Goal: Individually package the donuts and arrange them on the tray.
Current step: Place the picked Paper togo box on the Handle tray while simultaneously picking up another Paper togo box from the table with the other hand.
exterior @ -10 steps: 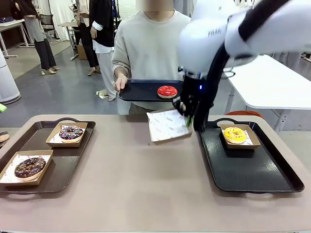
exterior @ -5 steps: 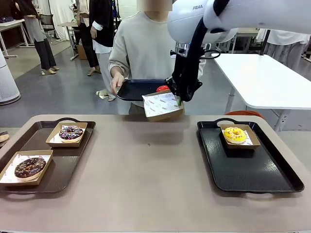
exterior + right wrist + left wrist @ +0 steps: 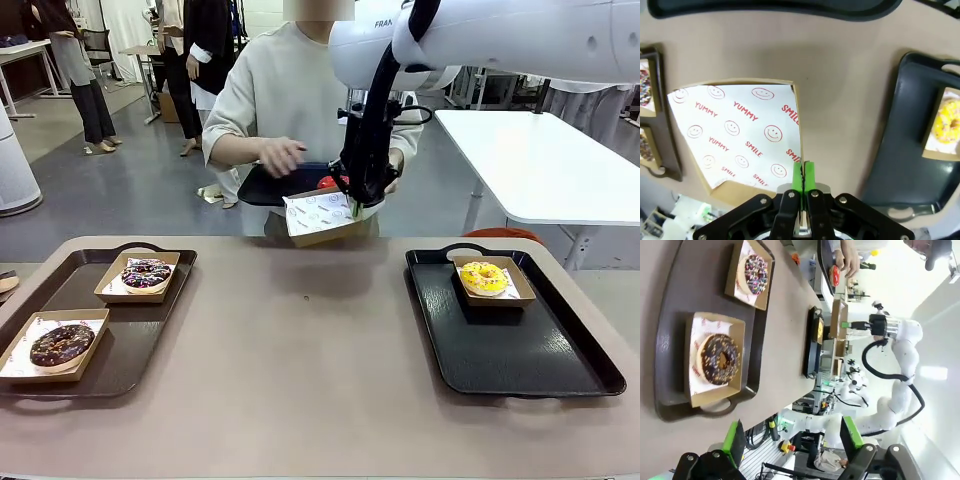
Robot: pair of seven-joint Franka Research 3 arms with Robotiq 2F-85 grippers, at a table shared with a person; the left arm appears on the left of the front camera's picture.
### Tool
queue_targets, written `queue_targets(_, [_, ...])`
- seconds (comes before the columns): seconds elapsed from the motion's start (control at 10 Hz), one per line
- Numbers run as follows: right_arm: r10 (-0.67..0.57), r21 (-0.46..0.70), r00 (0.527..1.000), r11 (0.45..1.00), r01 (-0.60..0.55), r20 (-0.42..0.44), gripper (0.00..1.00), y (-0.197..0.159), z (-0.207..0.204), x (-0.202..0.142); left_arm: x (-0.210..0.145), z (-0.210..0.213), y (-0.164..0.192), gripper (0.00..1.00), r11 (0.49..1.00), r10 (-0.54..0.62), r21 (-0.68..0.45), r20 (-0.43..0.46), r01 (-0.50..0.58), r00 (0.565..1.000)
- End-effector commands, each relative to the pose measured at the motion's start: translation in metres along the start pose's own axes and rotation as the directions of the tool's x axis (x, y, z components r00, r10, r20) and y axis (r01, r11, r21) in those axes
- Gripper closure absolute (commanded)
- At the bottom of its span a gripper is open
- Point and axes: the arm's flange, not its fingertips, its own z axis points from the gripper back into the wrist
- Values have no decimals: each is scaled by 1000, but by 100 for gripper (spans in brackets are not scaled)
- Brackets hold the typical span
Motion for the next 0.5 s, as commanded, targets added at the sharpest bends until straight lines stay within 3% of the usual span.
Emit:
queue_targets(0.0, [-33,-26,999,999,33,-18,100,7,-3,16,-9,11,17,0,999,-11,-34,-21,11,1000])
queue_targets(0.4, [-39,-30,999,999,38,-32,100,11,-9,18,-15,8,21,0,999,16,-33,-18,-16,1000])
